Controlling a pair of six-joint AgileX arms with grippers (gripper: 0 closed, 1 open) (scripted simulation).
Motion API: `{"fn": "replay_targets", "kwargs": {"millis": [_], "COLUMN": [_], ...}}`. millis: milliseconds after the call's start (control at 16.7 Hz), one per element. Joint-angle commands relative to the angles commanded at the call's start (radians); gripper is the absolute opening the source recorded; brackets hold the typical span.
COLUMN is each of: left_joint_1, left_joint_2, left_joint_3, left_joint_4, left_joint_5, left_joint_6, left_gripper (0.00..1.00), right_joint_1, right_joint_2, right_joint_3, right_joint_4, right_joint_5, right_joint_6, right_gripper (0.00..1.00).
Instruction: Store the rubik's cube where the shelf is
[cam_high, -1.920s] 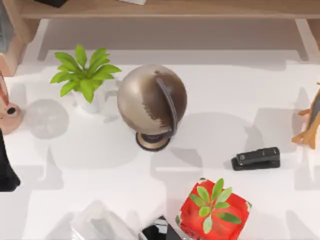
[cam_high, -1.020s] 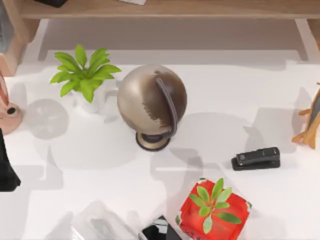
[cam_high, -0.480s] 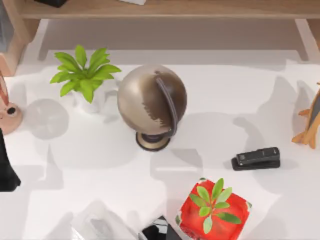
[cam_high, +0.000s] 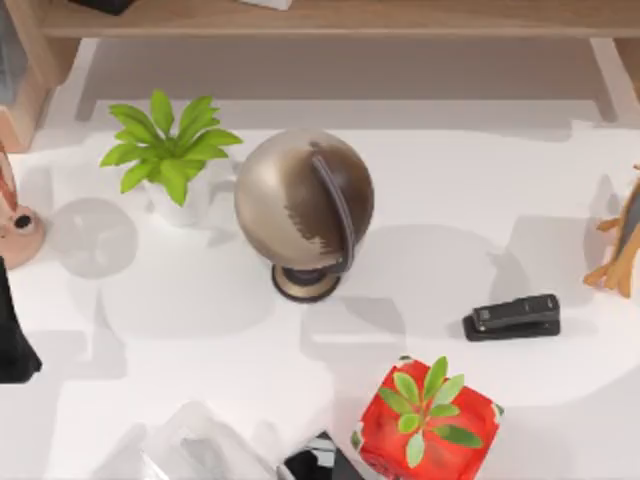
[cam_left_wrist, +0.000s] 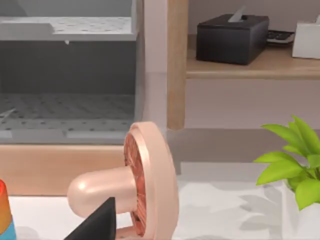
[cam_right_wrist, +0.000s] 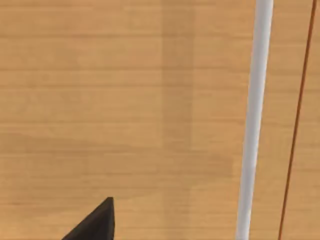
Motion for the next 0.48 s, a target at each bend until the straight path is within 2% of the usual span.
{"fn": "replay_targets", "kwargs": {"millis": [480], "left_joint_1": [0.0], "left_joint_2": [0.0], "left_joint_3": [0.0], "left_joint_4": [0.0], "left_joint_5": [0.0], "left_joint_6": [0.0], "left_gripper": [1.0], "right_joint_1": [0.007], "right_joint_2": [0.019], "right_joint_3": [0.032], "right_joint_4": [-0.012], "right_joint_5": [0.007], "right_joint_6": [-0.006], "right_gripper": [1.0]}}
